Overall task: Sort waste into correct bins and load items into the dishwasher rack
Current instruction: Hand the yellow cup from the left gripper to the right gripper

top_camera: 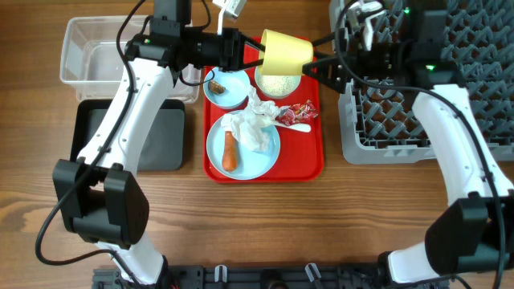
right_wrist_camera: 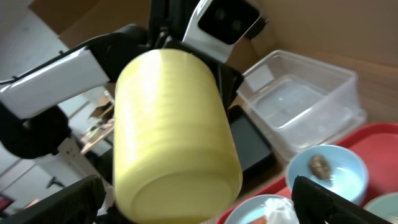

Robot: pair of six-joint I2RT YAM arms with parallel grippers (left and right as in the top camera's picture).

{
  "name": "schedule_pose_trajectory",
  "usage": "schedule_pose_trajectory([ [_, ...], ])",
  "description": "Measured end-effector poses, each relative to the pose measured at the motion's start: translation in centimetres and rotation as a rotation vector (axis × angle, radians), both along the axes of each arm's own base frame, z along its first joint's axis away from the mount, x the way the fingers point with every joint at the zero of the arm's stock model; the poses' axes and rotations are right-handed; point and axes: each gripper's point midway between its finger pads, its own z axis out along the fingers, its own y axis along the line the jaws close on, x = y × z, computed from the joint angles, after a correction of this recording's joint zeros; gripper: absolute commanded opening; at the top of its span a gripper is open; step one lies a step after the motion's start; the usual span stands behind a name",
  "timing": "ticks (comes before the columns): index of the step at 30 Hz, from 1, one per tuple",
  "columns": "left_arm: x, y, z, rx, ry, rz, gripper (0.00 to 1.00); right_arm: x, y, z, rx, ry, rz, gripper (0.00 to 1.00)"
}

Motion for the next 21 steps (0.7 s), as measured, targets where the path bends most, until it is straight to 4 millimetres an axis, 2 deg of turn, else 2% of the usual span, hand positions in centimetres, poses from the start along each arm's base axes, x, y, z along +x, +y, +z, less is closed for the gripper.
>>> schedule_pose_trajectory([
  [3, 0.0, 0.0, 0.2, -0.007, -0.009, -0.005, 0.04, -0.4, 1.1, 0.2, 0.014, -0.032, 0.047, 0.86],
  [7, -0.1, -0.1, 0.3, -0.013, -0.016, -0.011, 0.04, -1.1, 2.1, 0.7, 0.027, -0.07, 0.089, 0.83],
  [11, -0.3, -0.2, 0.4, -0.018, -0.015, -0.02, 0.04, -1.3, 2.2, 1.5, 0.048, -0.136, 0.119, 0.76],
  [17, -0.6, -0.2, 0.7, -0.034, -0.015, -0.039, 0.04, -1.2, 2.1, 1.7, 0.053, -0.136, 0.122, 0.6],
  [21, -0.6, -0.2, 0.7, -0.035, -0.021, -0.041, 0.08, -1.2, 2.1, 1.7, 0.053, -0.126, 0.121, 0.57],
])
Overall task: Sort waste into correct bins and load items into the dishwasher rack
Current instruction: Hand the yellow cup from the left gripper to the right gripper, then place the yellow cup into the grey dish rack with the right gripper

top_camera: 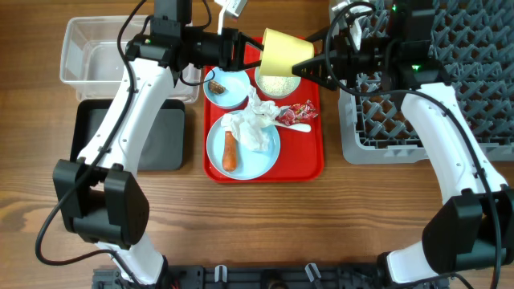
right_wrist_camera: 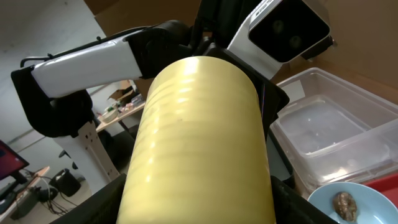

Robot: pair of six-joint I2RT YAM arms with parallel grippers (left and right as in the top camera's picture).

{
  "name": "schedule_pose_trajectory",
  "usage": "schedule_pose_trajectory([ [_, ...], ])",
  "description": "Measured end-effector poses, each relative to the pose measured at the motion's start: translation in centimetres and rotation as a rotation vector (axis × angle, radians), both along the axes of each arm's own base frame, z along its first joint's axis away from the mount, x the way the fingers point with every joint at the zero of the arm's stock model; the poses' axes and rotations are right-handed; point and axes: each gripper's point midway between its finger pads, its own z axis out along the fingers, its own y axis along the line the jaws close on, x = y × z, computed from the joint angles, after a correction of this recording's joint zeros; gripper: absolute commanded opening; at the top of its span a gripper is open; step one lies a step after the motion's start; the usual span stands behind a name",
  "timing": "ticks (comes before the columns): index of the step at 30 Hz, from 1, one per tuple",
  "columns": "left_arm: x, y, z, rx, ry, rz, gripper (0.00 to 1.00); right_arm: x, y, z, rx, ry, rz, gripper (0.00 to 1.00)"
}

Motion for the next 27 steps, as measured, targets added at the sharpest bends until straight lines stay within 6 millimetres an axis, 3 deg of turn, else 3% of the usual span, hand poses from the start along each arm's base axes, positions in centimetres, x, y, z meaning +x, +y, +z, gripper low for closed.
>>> schedule_pose_trajectory([
  [6, 0.0, 0.0, -0.2, 0.008, 0.006, 0.005, 0.33, -0.2, 0.0, 0.2, 0.008, -0.012, 0.014, 0.56],
  [12, 0.0, 0.0, -0.3, 0.012, 0.017, 0.008, 0.41, 0.7, -1.9, 0.3, 0.011, -0.009, -0.029, 0.56],
  [19, 0.0, 0.0, -0.3, 0.012, 0.017, 0.008, 0.44, 1.6, -4.1, 0.2, 0.012, 0.014, -0.084, 0.55],
  [22, 0.0, 0.0, -0.3, 0.012, 0.016, 0.008, 0.45, 2.0, -4.3, -0.9, -0.013, 0.099, -0.128, 0.5],
  [25, 0.2, 0.1, -0.3, 0.013, 0.014, 0.014, 0.47, 3.1, -5.2, -3.3, -0.086, 0.218, -0.244, 0.5],
  [27, 0.7, 0.6, -0.5, 0.023, 0.013, 0.037, 0.5, 4.5, -7.3, -5.4, -0.162, 0.289, -0.378, 0.54],
])
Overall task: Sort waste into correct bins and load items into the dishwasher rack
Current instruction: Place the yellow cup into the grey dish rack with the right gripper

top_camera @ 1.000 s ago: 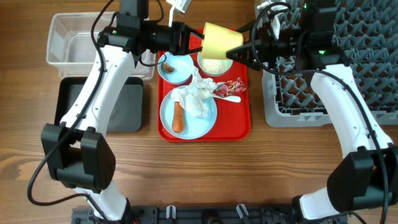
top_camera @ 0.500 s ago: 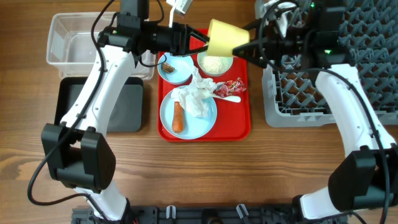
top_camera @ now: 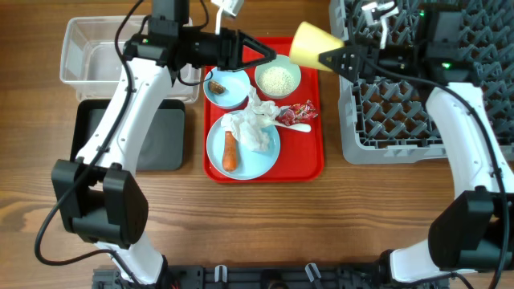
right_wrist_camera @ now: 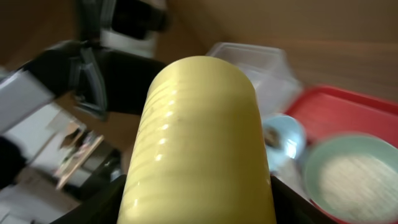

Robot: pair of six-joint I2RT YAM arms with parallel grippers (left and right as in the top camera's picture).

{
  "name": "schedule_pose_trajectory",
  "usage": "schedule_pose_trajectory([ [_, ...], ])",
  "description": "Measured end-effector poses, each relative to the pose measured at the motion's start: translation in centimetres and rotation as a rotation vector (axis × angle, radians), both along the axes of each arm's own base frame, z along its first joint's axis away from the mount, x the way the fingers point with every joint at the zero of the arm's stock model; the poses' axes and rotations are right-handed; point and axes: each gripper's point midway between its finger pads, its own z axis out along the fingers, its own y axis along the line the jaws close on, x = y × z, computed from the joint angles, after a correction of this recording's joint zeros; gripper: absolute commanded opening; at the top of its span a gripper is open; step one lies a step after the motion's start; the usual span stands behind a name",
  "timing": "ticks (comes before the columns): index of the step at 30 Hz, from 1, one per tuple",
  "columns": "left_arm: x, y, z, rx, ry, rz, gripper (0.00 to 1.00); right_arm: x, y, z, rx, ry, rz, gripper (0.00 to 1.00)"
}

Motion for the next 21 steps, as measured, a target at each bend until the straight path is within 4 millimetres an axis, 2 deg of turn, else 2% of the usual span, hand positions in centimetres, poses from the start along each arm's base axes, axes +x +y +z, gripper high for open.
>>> schedule_pose_trajectory([
  [2, 0.7, 0.5, -0.4, 0.021, -0.003, 0.035, 0.52, 0.8, -2.1, -1.5, -0.055, 0.058, -0.095, 0.55],
  [4, 1.7, 1.1, -1.1, 0.06, -0.004, 0.089, 0.53, 1.6, -5.9, -3.5, -0.131, 0.145, -0.238, 0.56],
  [6, 2.4, 1.6, -1.9, 0.105, 0.008, 0.137, 0.54, 1.3, -9.0, -5.1, -0.197, 0.244, -0.35, 0.56],
  [8, 2.9, 2.0, -3.2, 0.171, 0.038, 0.193, 0.54, 0.4, -11.9, -5.6, -0.271, 0.341, -0.451, 0.56],
  [9, 3.0, 2.2, -3.7, 0.193, 0.05, 0.209, 0.55, -0.2, -13.3, -5.4, -0.314, 0.383, -0.502, 0.57],
  [11, 3.4, 3.0, -5.6, 0.288, 0.102, 0.275, 0.54, -1.5, -16.5, -3.1, -0.423, 0.415, -0.625, 0.58],
  [15, 3.7, 4.7, -8.3, 0.436, 0.161, 0.369, 0.54, -4.5, -20.1, 1.0, -0.615, 0.432, -0.798, 0.58],
  [17, 3.8, 5.7, -9.6, 0.511, 0.179, 0.414, 0.53, -6.0, -21.2, 1.3, -0.688, 0.464, -0.858, 0.58],
  [21, 3.8, 7.4, -11.4, 0.634, 0.207, 0.481, 0.53, -7.9, -23.3, -0.5, -0.809, 0.593, -0.932, 0.58],
])
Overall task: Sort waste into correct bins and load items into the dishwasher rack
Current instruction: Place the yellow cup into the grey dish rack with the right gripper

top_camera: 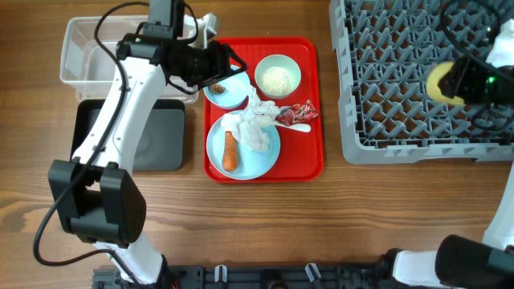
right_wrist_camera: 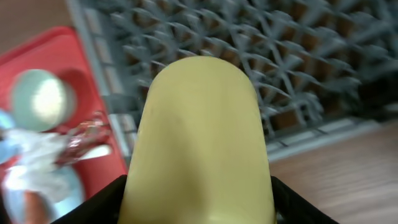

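A yellow cup (top_camera: 439, 80) hangs on its side over the right part of the grey dishwasher rack (top_camera: 385, 104), with my right gripper (top_camera: 451, 80) shut on it. In the right wrist view the cup (right_wrist_camera: 202, 137) fills the middle, its base pointing away, between the right gripper's (right_wrist_camera: 199, 214) dark fingers, with the rack (right_wrist_camera: 292, 62) below. My left gripper (top_camera: 215, 66) hovers at the small blue bowl (top_camera: 229, 90) on the red tray (top_camera: 309, 156); its fingers look spread and hold nothing.
On the tray are a green bowl of rice (top_camera: 278, 78), a blue plate (top_camera: 265, 160) with a carrot (top_camera: 230, 151), crumpled tissue (top_camera: 255, 124), a red wrapper (top_camera: 299, 111) and a white spoon (top_camera: 300, 126). A clear bin (top_camera: 80, 48) and a black bin (top_camera: 165, 140) stand at the left.
My right gripper has gone from the rack's left edge to its right side, carrying the yellow cup. My left gripper has drawn back left and now sits over the small blue bowl.
The left gripper held the yellow cup above the tray while the right gripper stood open beside it. Then the right gripper's fingers were around the cup. Then the left had let go and the right held the cup near the rack, and now over the rack's right side.
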Robot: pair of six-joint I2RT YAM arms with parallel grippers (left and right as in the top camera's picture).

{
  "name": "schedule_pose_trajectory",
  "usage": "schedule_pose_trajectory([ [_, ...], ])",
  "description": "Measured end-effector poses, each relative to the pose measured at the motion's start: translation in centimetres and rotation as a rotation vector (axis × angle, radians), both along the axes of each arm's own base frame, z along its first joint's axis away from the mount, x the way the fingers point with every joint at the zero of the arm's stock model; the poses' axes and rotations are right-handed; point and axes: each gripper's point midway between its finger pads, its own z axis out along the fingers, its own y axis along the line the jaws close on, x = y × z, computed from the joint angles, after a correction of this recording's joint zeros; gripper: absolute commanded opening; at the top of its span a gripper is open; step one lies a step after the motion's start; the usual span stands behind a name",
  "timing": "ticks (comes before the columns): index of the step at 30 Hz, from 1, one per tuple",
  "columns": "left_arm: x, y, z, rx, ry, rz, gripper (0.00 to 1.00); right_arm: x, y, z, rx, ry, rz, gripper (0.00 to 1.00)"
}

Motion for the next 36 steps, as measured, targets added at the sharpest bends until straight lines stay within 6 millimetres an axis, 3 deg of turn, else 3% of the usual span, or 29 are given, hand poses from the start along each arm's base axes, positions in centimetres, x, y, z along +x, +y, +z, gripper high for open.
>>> schedule_pose_trajectory([
  [5, 0.0, 1.3, -1.1, 0.083, 0.017, 0.041, 0.54, -0.3, -1.1, -3.6, -0.005, 0.166, -0.034, 0.58],
  [12, 0.1, 1.6, -1.3, 0.104, 0.015, 0.052, 0.55, -0.7, -1.3, -9.1, 0.052, 0.397, -0.03, 0.59],
  [24, 0.1, 1.8, -1.3, 0.111, 0.017, 0.055, 0.59, 0.8, -1.7, -14.2, 0.051, 0.423, -0.023, 0.63],
  [25, 0.1, 1.8, -1.3, 0.111, 0.017, 0.055, 0.59, 0.8, -1.7, -14.5, 0.054, 0.43, -0.022, 0.65],
  [27, 0.1, 1.8, -1.3, 0.111, 0.017, 0.055, 0.63, 0.7, -1.6, -14.9, 0.056, 0.437, -0.022, 0.81],
  [31, 0.1, 1.8, -1.3, 0.111, 0.018, 0.055, 0.75, 0.7, -1.6, -14.9, 0.054, 0.438, -0.015, 0.99],
  [36, 0.1, 1.8, -1.4, 0.113, 0.016, 0.053, 0.83, 1.4, -1.7, -14.9, 0.052, 0.41, -0.013, 1.0],
])
